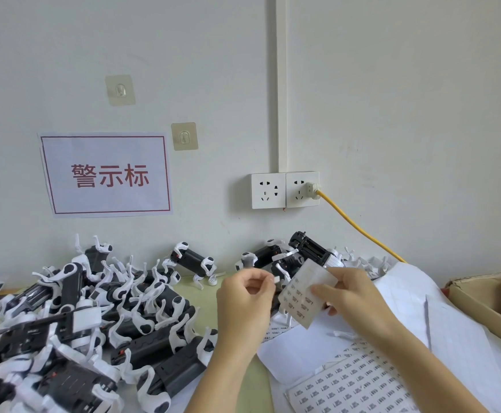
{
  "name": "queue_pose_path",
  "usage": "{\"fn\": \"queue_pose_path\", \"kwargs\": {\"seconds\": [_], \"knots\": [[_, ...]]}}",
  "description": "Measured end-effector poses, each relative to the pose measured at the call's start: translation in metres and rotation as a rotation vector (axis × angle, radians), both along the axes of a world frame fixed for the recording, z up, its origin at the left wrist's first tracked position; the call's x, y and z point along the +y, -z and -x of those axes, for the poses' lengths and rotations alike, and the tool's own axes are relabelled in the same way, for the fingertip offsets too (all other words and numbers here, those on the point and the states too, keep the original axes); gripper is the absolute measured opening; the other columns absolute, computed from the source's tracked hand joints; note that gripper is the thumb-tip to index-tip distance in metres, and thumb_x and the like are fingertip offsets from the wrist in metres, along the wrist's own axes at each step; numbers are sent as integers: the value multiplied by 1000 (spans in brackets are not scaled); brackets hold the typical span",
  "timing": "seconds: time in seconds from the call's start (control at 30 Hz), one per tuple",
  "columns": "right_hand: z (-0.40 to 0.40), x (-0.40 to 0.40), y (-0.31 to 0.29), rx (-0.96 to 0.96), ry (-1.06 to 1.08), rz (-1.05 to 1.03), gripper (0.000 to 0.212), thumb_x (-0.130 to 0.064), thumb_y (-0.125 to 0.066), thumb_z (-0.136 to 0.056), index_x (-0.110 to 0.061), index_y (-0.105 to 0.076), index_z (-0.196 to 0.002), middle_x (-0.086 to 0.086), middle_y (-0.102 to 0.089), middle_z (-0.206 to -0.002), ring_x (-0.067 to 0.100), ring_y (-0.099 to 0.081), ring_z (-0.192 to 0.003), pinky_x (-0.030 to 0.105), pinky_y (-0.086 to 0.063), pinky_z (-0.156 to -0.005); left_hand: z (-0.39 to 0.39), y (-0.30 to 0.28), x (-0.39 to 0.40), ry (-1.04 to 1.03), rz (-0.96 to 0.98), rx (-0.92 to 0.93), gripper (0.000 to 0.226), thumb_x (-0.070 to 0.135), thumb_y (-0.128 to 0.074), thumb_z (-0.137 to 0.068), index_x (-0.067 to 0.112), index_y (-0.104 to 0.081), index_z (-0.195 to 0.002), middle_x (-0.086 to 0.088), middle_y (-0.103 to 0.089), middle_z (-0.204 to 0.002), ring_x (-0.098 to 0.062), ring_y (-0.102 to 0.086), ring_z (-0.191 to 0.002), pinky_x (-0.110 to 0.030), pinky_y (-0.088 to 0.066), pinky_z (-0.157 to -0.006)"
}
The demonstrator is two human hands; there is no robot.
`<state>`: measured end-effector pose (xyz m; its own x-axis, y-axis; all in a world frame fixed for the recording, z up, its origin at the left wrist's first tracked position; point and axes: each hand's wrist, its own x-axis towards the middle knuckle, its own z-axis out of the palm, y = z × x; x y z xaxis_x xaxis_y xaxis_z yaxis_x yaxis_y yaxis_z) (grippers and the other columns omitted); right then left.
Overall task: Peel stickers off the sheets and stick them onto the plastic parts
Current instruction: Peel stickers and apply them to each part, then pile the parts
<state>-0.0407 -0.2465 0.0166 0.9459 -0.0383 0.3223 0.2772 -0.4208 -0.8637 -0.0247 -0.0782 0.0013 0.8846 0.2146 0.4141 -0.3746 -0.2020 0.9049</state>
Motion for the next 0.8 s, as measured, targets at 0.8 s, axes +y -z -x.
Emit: {"fn": "queue_pose_path", "kwargs": {"seconds": [0.8], "knots": [[19, 49, 3, -158, -191, 85, 52, -4, -49, -88, -52, -67, -99, 13, -61, -72, 11, -50, -61, 44, -51, -69, 0, -2, -3, -121, 237, 74, 16, 11, -73, -85, 18, -74, -71, 5, -71, -63, -8, -66, -61, -24, -49, -60]]}}
